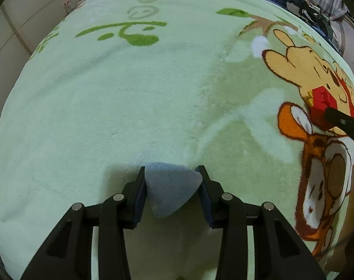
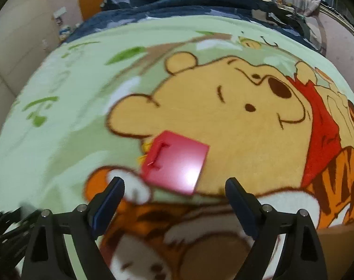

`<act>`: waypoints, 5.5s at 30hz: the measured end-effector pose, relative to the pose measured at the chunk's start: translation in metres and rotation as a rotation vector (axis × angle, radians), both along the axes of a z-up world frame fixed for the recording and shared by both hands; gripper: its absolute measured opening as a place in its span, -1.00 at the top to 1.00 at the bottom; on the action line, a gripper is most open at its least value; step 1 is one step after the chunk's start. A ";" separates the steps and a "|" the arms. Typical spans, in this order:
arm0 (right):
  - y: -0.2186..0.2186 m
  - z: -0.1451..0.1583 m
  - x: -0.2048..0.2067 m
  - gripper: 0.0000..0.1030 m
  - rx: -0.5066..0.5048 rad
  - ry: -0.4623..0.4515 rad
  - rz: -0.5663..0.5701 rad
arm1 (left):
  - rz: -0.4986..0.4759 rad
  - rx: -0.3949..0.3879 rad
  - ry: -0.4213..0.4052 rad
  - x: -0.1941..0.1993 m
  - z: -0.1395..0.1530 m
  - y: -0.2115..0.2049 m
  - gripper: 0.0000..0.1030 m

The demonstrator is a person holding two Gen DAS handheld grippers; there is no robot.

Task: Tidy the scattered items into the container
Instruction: 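Grasp the blue triangular puff with left tool while right grasps red box, then lift the blue puff and red box and carry both over the cardboard box, then lower the puff and red box into the cardboard box and open both tools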

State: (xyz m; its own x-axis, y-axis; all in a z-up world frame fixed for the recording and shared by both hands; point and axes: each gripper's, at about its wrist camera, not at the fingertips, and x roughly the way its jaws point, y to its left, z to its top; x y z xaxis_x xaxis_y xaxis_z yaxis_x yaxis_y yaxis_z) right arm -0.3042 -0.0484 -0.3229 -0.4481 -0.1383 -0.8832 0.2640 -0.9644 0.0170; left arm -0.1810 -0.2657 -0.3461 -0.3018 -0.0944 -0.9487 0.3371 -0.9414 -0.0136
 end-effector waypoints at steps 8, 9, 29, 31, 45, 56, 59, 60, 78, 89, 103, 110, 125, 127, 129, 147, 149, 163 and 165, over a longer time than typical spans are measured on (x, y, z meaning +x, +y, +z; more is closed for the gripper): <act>-0.015 -0.038 -0.028 -0.76 0.060 -0.036 0.003 | -0.003 -0.004 -0.012 -0.003 -0.006 0.004 0.20; -0.014 -0.036 -0.026 -0.74 0.058 -0.012 0.010 | -0.005 -0.006 -0.014 -0.004 -0.007 0.005 0.20; 0.006 0.010 0.121 -0.44 -0.016 -0.031 0.150 | -0.014 -0.035 -0.053 0.009 0.004 0.027 0.20; 0.008 0.013 0.137 -0.44 -0.012 -0.049 0.159 | -0.017 -0.035 -0.066 0.015 0.007 0.033 0.20; 0.042 0.155 0.222 -0.44 -0.113 0.074 0.154 | -0.073 -0.096 0.033 0.100 0.152 0.093 0.20; 0.110 0.263 0.256 -0.44 -0.144 0.223 0.060 | -0.222 -0.107 0.231 0.121 0.285 0.171 0.20; 0.133 0.274 0.261 -0.44 -0.141 0.238 0.016 | -0.270 -0.107 0.261 0.122 0.303 0.197 0.20; 0.141 0.278 0.263 -0.44 -0.142 0.242 -0.002 | -0.285 -0.109 0.267 0.122 0.308 0.205 0.20; 0.257 0.306 0.285 -0.44 -0.085 0.293 -0.233 | -0.546 -0.139 0.332 0.108 0.334 0.328 0.20; 0.286 0.294 0.278 -0.44 -0.084 0.268 -0.307 | -0.652 -0.132 0.270 0.101 0.309 0.371 0.20; 0.295 0.274 0.268 -0.44 -0.095 0.222 -0.333 | -0.695 -0.118 0.201 0.085 0.282 0.385 0.20; 0.293 0.262 0.258 -0.44 -0.095 0.192 -0.331 | -0.706 -0.117 0.176 0.066 0.269 0.383 0.20; 0.286 0.229 0.211 -0.44 -0.089 0.115 -0.302 | -0.742 -0.123 0.103 0.002 0.230 0.386 0.20; 0.285 0.225 0.206 -0.44 -0.089 0.105 -0.302 | -0.747 -0.122 0.095 -0.004 0.225 0.387 0.20; 0.285 0.222 0.203 -0.44 -0.089 0.096 -0.302 | -0.755 -0.119 0.086 -0.009 0.221 0.389 0.20; 0.276 0.206 0.191 -0.51 -0.099 0.044 -0.306 | -0.810 -0.162 0.060 -0.027 0.204 0.396 -0.34; 0.277 0.207 0.192 -0.56 -0.102 0.048 -0.307 | -0.809 -0.143 0.066 -0.030 0.205 0.394 -0.47; 0.282 0.216 0.198 -0.58 -0.121 0.077 -0.308 | -0.815 -0.152 0.115 -0.023 0.223 0.399 -0.70; 0.281 0.220 0.200 -0.58 -0.122 0.082 -0.300 | -0.819 -0.155 0.127 -0.017 0.228 0.401 -0.70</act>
